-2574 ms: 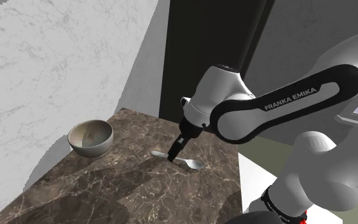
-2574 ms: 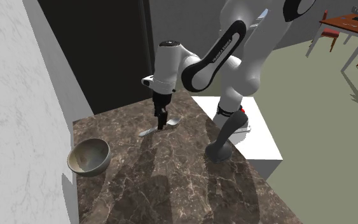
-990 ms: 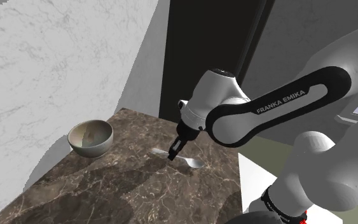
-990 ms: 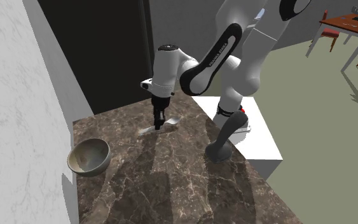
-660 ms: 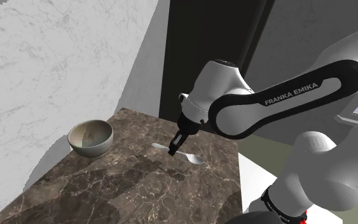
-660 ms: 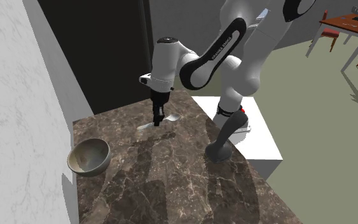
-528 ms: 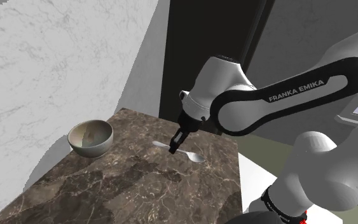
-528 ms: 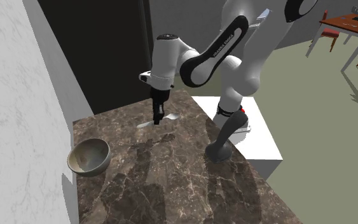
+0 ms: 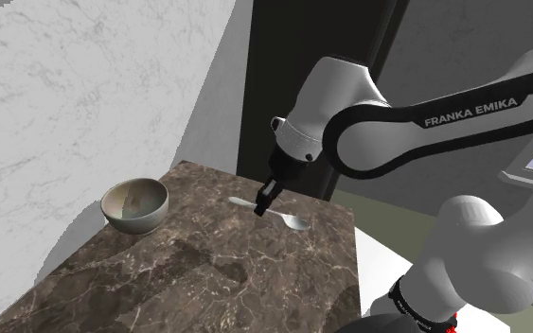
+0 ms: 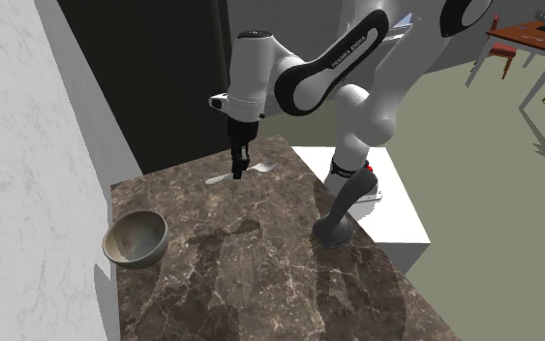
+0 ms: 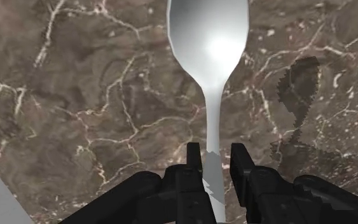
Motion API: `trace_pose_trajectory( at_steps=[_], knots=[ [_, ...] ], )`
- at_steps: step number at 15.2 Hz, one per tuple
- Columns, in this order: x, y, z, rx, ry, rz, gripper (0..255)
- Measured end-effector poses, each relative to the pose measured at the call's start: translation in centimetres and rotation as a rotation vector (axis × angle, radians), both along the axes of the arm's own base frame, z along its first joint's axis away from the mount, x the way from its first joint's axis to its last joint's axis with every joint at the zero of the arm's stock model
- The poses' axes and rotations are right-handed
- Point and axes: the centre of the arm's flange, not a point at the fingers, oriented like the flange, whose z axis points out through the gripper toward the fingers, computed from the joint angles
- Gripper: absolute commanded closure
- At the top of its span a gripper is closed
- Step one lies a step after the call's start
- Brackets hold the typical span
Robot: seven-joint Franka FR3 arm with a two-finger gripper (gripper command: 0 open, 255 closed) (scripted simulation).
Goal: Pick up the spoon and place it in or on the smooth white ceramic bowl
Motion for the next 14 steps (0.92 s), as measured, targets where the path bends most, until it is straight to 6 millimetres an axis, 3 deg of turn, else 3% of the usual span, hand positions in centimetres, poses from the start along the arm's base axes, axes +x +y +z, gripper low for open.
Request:
trace_pose_trajectory(
  at_steps=[14],
  knots=[
    [0.0, 0.1, 7.4, 0.0, 0.0, 0.0, 255]
  ],
)
